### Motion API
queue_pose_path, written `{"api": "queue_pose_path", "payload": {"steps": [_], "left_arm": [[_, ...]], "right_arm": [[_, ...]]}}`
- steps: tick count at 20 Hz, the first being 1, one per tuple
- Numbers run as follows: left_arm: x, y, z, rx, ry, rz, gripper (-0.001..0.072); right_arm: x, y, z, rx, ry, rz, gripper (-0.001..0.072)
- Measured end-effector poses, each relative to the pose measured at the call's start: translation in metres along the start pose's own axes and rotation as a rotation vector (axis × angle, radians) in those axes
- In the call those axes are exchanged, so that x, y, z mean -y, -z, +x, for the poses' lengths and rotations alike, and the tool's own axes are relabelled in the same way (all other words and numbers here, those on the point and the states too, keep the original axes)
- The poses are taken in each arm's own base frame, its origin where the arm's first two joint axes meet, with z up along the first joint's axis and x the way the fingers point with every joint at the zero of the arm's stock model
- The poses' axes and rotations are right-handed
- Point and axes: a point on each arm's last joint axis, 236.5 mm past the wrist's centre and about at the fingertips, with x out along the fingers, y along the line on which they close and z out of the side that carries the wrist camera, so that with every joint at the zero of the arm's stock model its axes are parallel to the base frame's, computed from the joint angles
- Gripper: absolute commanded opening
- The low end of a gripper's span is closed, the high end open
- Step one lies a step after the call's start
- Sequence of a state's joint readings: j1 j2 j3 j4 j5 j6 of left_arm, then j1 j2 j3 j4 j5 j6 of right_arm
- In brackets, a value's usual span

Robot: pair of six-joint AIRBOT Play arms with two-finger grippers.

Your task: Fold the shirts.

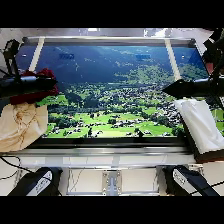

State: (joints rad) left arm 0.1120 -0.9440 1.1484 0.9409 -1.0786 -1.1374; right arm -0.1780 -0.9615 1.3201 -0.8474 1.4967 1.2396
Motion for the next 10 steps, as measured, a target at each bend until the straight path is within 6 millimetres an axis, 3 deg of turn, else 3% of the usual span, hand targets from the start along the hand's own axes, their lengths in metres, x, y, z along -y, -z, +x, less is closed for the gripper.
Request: {"api": "queue_pose_path", "payload": {"steps": [10], "left_arm": [[0.0001, 0.0, 0.0, 0.0, 0.0, 0.0, 0.0018]], "right_arm": [[0.001, -0.0033, 0.0, 0.014, 0.004, 0.002, 0.0475]]}}
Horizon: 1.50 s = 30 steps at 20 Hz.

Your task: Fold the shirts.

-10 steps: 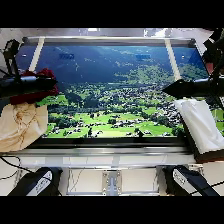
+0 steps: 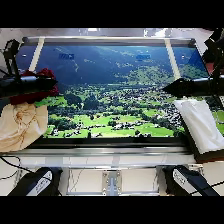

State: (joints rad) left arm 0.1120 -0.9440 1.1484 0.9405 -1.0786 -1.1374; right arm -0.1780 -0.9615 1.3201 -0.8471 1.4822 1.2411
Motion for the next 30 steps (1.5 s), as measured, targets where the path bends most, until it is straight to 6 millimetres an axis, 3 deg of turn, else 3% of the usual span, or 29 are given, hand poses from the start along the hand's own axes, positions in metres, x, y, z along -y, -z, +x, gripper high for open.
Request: {"api": "queue_pose_path", "payload": {"steps": [5, 8, 9, 12, 15, 21, 25, 26, 28, 30], "left_arm": [[0.0, 0.0, 0.0, 0.0, 0.0, -0.001, 0.0037], [-0.019, -0.001, 0.005, 0.003, -0.058, 0.002, 0.0467], [-0.037, -0.003, 0.007, 0.007, -0.115, -0.012, 0.0514], [-0.11, -0.007, 0.008, 0.057, -0.309, -0.185, 0.0514], [-0.178, 0.009, 0.022, 0.08, -0.39, -0.448, 0.0515], [-0.259, 0.062, 0.078, 0.07, -0.38, -0.851, 0.0515], [-0.294, 0.075, 0.103, 0.139, -0.396, -0.984, 0.0484], [-0.3, 0.076, 0.107, 0.156, -0.399, -1.007, 0.0421], [-0.311, 0.08, 0.114, 0.181, -0.407, -1.044, 0.0021], [-0.316, 0.081, 0.116, 0.197, -0.412, -1.061, 0.0016]], "right_arm": [[0.001, -0.002, 0.0, 0.008, 0.003, 0.001, 0.0475], [0.002, -0.004, 0.0, 0.018, 0.007, 0.001, 0.0475], [0.002, -0.005, 0.0, 0.022, 0.01, 0.001, 0.0475], [0.004, -0.008, 0.0, 0.033, 0.016, 0.001, 0.0475], [0.006, -0.014, 0.0, 0.059, 0.026, 0.001, 0.0475], [0.013, -0.032, -0.002, 0.135, 0.054, 0.001, 0.0475], [0.015, -0.036, -0.003, 0.153, 0.06, 0.002, 0.0475], [0.014, -0.037, -0.003, 0.154, 0.06, 0.002, 0.0474], [0.015, -0.037, -0.003, 0.158, 0.061, 0.002, 0.0475], [0.015, -0.038, -0.003, 0.16, 0.062, 0.004, 0.0475]]}}
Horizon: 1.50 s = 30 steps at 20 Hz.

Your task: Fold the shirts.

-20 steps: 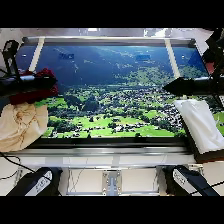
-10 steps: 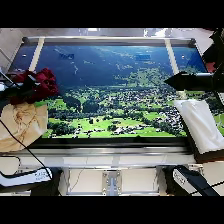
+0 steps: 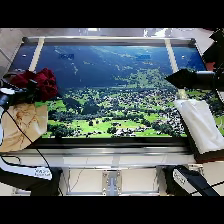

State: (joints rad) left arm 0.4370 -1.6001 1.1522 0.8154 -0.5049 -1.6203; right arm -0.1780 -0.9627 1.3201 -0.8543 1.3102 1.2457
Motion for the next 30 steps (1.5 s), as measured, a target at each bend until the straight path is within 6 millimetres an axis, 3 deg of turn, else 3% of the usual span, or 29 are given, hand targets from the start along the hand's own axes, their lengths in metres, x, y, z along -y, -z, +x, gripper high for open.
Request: {"api": "queue_pose_path", "payload": {"steps": [3, 5, 7, 11, 15, 17, 19, 23, 30], "left_arm": [[0.01, -0.006, -0.008, 0.023, 0.022, -0.003, 0.0016], [0.029, -0.012, -0.027, 0.04, 0.058, 0.016, 0.0016], [0.06, -0.014, -0.06, 0.058, 0.121, 0.064, 0.0016], [0.143, 0.019, -0.143, 0.024, 0.327, 0.252, 0.0016], [0.217, 0.106, -0.225, -0.109, 0.564, 0.457, 0.0016], [0.241, 0.162, -0.255, -0.212, 0.66, 0.558, 0.0016], [0.252, 0.212, -0.272, -0.308, 0.719, 0.646, 0.0017], [0.252, 0.303, -0.274, -0.505, 0.748, 0.805, 0.0016], [0.241, 0.439, -0.228, -0.761, 0.72, 0.864, 0.0016]], "right_arm": [[0.0, 0.0, 0.0, 0.001, 0.0, 0.009, 0.0474], [0.0, 0.0, 0.0, 0.001, 0.0, 0.016, 0.0459], [0.0, -0.001, 0.0, 0.002, -0.001, 0.019, 0.0367], [-0.002, -0.001, 0.0, 0.003, -0.005, 0.023, 0.0367], [-0.004, 0.0, -0.002, -0.002, -0.009, 0.02, 0.0367], [-0.005, -0.002, -0.004, 0.003, -0.009, 0.014, 0.0367], [-0.007, -0.006, -0.007, 0.013, -0.006, 0.004, 0.0367], [-0.002, -0.011, -0.012, 0.026, 0.029, -0.022, 0.0367], [0.018, -0.009, -0.015, 0.011, 0.118, -0.052, 0.0367]]}}
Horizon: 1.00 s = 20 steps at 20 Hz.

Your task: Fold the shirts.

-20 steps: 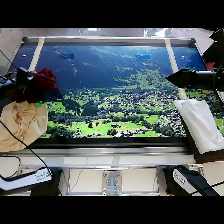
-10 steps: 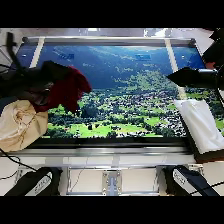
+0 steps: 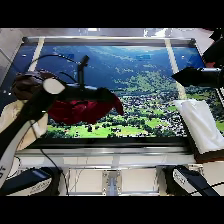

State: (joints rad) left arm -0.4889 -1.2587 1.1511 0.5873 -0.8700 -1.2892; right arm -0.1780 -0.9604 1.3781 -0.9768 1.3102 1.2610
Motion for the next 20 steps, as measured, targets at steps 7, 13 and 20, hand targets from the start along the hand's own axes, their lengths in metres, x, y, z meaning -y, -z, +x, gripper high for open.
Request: {"api": "queue_pose_path", "payload": {"steps": [7, 13, 20], "left_arm": [[0.021, 0.028, 0.079, -0.049, 0.172, -0.045, 0.0014], [0.036, 0.04, 0.097, -0.09, 0.259, -0.052, 0.0106], [-0.046, -0.03, 0.041, 0.038, 0.206, -0.139, 0.0582]], "right_arm": [[0.019, -0.002, -0.001, 0.009, 0.082, -0.022, 0.0367], [0.024, -0.004, -0.001, 0.017, 0.1, -0.026, 0.0369], [0.023, -0.001, -0.001, 0.005, 0.099, -0.026, 0.0369]]}}
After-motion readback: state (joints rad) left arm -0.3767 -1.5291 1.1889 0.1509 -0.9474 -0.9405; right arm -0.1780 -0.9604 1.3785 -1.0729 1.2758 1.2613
